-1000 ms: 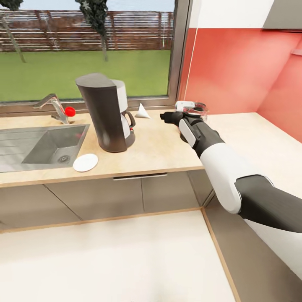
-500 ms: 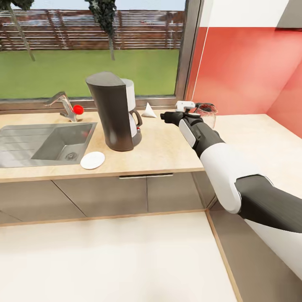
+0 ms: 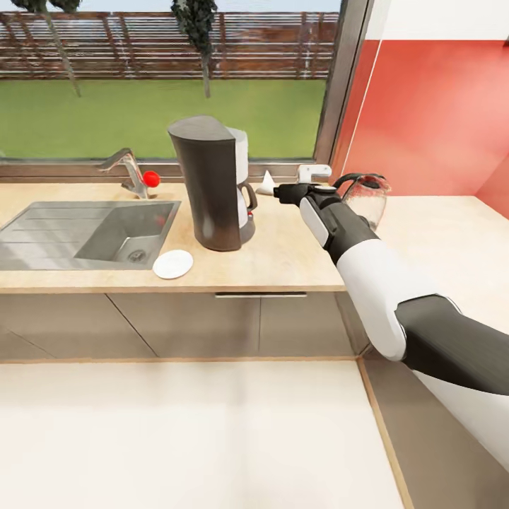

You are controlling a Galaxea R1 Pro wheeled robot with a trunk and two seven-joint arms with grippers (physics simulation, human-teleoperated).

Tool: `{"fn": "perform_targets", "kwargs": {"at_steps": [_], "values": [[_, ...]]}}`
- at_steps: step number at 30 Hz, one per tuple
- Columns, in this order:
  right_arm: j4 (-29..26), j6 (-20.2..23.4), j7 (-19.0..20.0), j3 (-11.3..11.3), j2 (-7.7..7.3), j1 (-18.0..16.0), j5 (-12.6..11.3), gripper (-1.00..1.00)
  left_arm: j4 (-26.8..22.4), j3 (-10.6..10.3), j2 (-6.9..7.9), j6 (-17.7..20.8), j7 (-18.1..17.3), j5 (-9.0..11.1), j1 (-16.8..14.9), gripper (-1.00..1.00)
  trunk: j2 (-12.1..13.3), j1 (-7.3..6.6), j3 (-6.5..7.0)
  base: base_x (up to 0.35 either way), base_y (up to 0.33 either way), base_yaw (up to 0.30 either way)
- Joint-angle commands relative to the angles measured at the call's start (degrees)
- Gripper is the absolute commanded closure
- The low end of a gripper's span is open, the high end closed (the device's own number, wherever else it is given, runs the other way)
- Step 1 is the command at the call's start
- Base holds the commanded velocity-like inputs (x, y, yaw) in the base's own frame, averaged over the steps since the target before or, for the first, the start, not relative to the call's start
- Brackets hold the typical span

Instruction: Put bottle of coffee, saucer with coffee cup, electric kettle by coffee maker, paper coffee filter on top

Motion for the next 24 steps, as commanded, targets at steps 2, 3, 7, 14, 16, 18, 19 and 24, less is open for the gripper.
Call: {"fn": "perform_targets", "kwargs": {"at_steps": [2, 3, 7, 14, 16, 18, 19, 24], "values": [[-0.11, 0.22, -1.41, 0.32, 0.00, -0.05, -0.51, -1.00, -0.14, 0.43, 0.01, -0.03, 0.07, -0.44, 0.05, -1.00, -0.09, 0.03, -0.12, 0.000, 0.000, 0.092], [-0.14, 0.22, -2.44, 0.35, 0.00, -0.05, -0.43, -1.00, -0.18, 0.41, 0.00, -0.06, 0.07, -0.46, 0.05, -1.00, -0.09, 0.03, -0.16, 0.000, 0.000, 0.128], [-0.17, 0.26, -5.28, 0.39, 0.00, -0.05, -0.33, -1.00, -0.18, 0.31, -0.08, -0.09, 0.07, -0.50, 0.05, -1.00, -0.09, 0.03, -0.39, 0.000, 0.000, 0.160], [-0.24, 0.44, -5.97, 0.41, 0.00, -0.05, -0.31, -1.00, -0.15, 0.29, -0.02, -0.10, 0.07, -0.43, 0.05, -1.00, -0.09, 0.03, -0.88, 0.000, 0.000, 0.172], [-0.25, 0.46, -5.93, 0.41, 0.00, -0.05, -0.35, -1.00, -0.15, 0.29, -0.03, -0.10, 0.07, -0.43, 0.05, -1.00, -0.09, 0.03, -1.05, 0.000, 0.000, 0.096], [-0.32, 0.55, -5.84, 0.41, 0.00, -0.05, -0.52, -1.00, -0.14, 0.29, -0.09, -0.10, 0.07, -0.46, 0.05, -1.00, -0.09, 0.03, -1.23, 0.000, 0.000, -0.007], [-0.33, 0.55, -5.84, 0.41, 0.00, -0.05, -0.53, -1.00, -0.14, 0.29, -0.07, -0.10, 0.07, -0.45, 0.05, -1.00, -0.09, 0.03, -1.32, 0.000, 0.000, -0.061], [-0.35, 0.55, -5.68, 0.31, 0.00, -0.05, -0.63, -1.00, -0.14, 0.29, -0.03, -0.10, 0.07, -0.42, 0.05, -1.00, -0.09, 0.03, -1.77, 0.000, 0.000, -0.124]]}}
